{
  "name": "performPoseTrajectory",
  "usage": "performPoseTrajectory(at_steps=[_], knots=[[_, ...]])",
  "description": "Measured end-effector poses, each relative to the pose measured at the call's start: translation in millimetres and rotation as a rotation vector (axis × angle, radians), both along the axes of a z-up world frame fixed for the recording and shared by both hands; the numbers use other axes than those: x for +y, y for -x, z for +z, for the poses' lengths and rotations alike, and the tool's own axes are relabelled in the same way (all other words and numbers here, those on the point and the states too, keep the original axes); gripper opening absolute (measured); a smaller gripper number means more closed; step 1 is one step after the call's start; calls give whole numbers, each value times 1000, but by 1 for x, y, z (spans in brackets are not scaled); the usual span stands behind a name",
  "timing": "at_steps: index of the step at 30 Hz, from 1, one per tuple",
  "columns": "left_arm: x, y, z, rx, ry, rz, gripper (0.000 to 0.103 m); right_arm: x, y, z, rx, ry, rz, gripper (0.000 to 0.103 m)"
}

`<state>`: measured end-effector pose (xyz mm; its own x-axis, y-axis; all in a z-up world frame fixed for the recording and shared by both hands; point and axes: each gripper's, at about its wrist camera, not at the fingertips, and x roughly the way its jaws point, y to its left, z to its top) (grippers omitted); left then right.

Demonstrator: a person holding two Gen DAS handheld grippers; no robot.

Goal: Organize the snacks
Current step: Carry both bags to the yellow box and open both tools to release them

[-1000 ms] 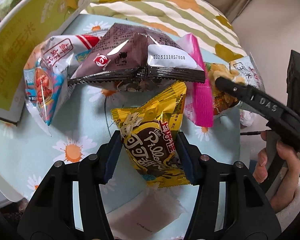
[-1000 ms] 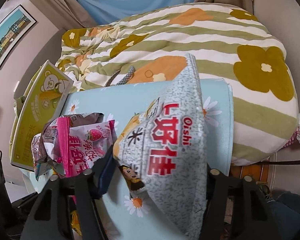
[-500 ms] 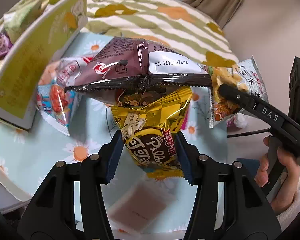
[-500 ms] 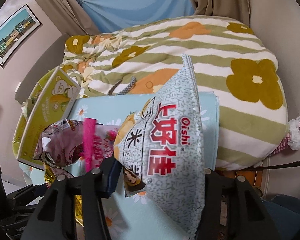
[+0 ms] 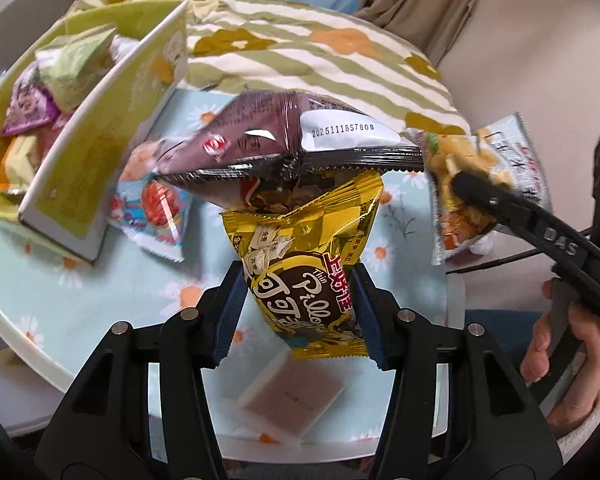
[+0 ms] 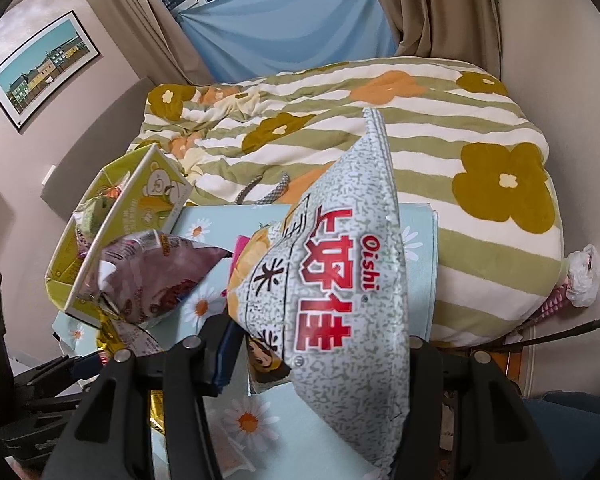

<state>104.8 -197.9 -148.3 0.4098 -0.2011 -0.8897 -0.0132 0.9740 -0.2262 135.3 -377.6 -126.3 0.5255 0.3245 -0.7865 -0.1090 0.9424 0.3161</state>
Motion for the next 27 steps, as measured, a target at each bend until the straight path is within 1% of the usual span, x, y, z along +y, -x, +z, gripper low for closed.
performPoseTrajectory(at_steps=[3, 6, 8, 11, 19, 27], knots=[[10, 4, -3, 13, -3, 11, 50, 6, 6, 5, -8, 2, 8, 50], [19, 10, -12, 48, -8, 22, 50, 13, 10, 7, -9, 0, 19, 50], [26, 15, -23, 85, -1, 33, 50, 19, 12, 6, -7, 0, 30, 50], [33, 22, -36, 118, -6, 40, 50, 28, 15, 4, -1, 0, 45, 50], [53, 42, -48, 149, -24, 67, 50, 57, 19, 4, 3, 7, 93, 50], [74, 55, -53, 158, -2, 109, 50, 91, 16, 15, -20, 21, 151, 50]])
